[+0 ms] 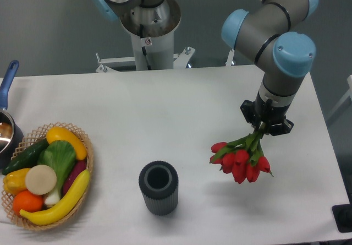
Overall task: Insert the flowers into the vase
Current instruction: 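Hold the red tulip bunch in the gripper above the table, then carry the tulip bunch toward the dark grey vase and tilt stems down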
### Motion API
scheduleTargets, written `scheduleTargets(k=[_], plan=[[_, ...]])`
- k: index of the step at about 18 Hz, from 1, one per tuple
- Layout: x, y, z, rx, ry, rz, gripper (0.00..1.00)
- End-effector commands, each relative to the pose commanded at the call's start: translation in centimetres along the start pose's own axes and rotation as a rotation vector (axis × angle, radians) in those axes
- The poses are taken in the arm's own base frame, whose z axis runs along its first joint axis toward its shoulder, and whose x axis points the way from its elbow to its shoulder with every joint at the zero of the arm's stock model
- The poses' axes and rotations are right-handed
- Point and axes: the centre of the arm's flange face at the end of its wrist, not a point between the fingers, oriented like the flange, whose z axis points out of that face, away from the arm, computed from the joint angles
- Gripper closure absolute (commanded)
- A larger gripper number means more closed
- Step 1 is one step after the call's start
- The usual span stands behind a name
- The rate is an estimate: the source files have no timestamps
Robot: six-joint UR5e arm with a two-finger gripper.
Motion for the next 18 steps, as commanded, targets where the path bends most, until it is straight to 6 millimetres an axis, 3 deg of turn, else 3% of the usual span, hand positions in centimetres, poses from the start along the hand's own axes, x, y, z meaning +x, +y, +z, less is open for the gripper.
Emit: scheduleTargets(k=[5,15,18], plan=[[0.3,-1.1,-0.6,0.155,0.029,-0.022,0.98],[1.1,-5.3,-3.1,0.544,0.178,-0.193,0.97],[0.6,-6.6,-5.7,0.792,0.151,-0.201,0.97]])
